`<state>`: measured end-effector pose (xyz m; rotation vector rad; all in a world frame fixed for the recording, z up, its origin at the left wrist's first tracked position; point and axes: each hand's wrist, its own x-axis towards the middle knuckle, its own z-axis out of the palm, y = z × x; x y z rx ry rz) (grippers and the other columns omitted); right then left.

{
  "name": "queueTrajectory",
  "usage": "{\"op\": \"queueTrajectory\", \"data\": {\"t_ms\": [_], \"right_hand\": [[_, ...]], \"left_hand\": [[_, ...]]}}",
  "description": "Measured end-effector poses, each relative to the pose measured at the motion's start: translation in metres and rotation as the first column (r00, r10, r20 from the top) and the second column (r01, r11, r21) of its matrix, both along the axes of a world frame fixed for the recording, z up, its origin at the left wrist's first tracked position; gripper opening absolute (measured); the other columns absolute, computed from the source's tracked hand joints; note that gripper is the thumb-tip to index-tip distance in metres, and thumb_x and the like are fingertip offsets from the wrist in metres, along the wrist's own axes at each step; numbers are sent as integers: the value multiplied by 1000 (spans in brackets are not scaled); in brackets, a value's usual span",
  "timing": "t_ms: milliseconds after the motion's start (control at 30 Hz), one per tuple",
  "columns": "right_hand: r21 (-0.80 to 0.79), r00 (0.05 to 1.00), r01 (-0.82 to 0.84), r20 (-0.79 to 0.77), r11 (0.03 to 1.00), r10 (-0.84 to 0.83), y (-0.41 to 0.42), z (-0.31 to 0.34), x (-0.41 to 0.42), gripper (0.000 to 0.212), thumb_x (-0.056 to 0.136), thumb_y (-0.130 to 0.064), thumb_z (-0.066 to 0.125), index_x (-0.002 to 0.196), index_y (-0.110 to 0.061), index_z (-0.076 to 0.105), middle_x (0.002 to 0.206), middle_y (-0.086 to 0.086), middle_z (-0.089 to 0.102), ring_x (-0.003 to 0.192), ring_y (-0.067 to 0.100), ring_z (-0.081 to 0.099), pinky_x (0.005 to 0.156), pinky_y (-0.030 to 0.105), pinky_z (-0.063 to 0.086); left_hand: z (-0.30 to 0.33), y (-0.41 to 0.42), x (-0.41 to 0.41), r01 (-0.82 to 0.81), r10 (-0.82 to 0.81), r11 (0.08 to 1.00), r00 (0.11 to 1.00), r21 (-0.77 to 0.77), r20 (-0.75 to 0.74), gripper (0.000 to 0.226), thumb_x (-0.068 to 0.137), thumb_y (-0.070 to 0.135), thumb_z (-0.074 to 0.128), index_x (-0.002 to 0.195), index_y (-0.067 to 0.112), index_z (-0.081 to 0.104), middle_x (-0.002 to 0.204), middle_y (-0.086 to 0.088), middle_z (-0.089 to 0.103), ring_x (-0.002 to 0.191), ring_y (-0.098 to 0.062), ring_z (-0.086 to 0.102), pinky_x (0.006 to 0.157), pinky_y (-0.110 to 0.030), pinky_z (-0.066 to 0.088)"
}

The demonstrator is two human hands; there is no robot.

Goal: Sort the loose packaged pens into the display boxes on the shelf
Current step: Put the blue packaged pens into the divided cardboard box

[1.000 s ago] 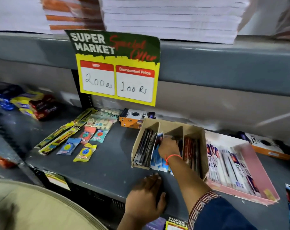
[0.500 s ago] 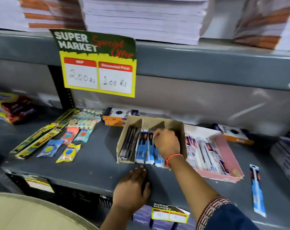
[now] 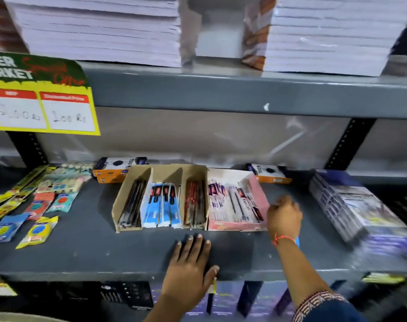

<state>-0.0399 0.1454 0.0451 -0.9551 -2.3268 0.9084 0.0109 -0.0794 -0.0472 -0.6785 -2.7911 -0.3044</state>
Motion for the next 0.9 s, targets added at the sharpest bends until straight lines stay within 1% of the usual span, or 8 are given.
{"op": "queueTrajectory", "data": {"t_ms": [100, 200, 333, 400, 467, 600, 800, 900], "right_hand": [[-5, 970, 56, 235, 998, -54, 24, -10, 14, 40, 85, -7, 47, 124, -5, 51, 133, 24, 45, 123, 42, 40, 100, 45, 38], [-52, 924, 28, 382, 998, -5, 41, -16, 16, 45, 88, -10, 44, 132, -5, 43, 139, 24, 39, 126, 45, 38, 104, 47, 36], [-193, 906, -17, 412, 981, 97, 57, -14, 6, 50, 85, -5, 54, 133, -2, 41, 136, 29, 39, 121, 48, 47, 104, 46, 39], [-260, 898, -4, 424, 966, 117, 65, -15, 0, 58, 78, -1, 65, 131, 1, 42, 132, 30, 46, 119, 45, 50, 101, 46, 44], [-296, 900, 6, 418, 955, 124, 70, -18, -3, 56, 73, 1, 70, 124, 5, 47, 125, 30, 56, 115, 42, 56, 95, 43, 48], [-293, 889, -2, 438, 956, 136, 72, -18, -9, 46, 76, 3, 64, 120, 10, 53, 123, 28, 60, 114, 39, 58, 90, 37, 48], [-173, 888, -56, 441, 983, 129, 70, -19, -10, 42, 83, -3, 54, 124, 2, 47, 130, 27, 53, 119, 42, 52, 98, 42, 45], [-211, 884, -38, 449, 977, 132, 72, -19, -13, 41, 81, 0, 55, 122, 7, 51, 128, 28, 57, 116, 42, 56, 95, 42, 47]], "left_hand": [[3, 8, -2, 19, -18, 999, 999, -29, 38, 72, 99, 51, 9, 114, 12, 68, 119, -10, 64, 108, -30, 60, 105, -37, 10], [3, 8, -3, 11, -11, 1000, 1000, -17, 20, 71, 99, 52, 11, 115, 12, 67, 120, -11, 63, 109, -31, 59, 105, -36, 11], [2, 8, -3, 12, -12, 1000, 1000, 12, -10, 70, 98, 53, 13, 118, 11, 66, 122, -11, 61, 111, -32, 57, 105, -37, 14], [2, 9, -3, 14, -14, 1000, 1000, 19, -6, 70, 98, 54, 14, 119, 11, 65, 123, -11, 61, 112, -31, 57, 105, -37, 13], [2, 9, -4, 12, -12, 1000, 1000, 21, 6, 70, 98, 55, 14, 119, 12, 65, 124, -11, 61, 113, -30, 57, 106, -36, 12], [4, 10, -3, 2, -2, 1000, 1000, 1, 31, 70, 98, 54, 13, 119, 13, 64, 124, -10, 60, 113, -30, 56, 106, -35, 11], [5, 9, -3, -8, 9, 1000, 998, -12, 69, 69, 97, 55, 13, 121, 14, 63, 125, -9, 60, 115, -29, 55, 106, -34, 12], [5, 9, -4, -7, 8, 1000, 997, -12, 74, 69, 97, 55, 14, 121, 14, 63, 126, -9, 60, 115, -28, 55, 106, -34, 12]]}}
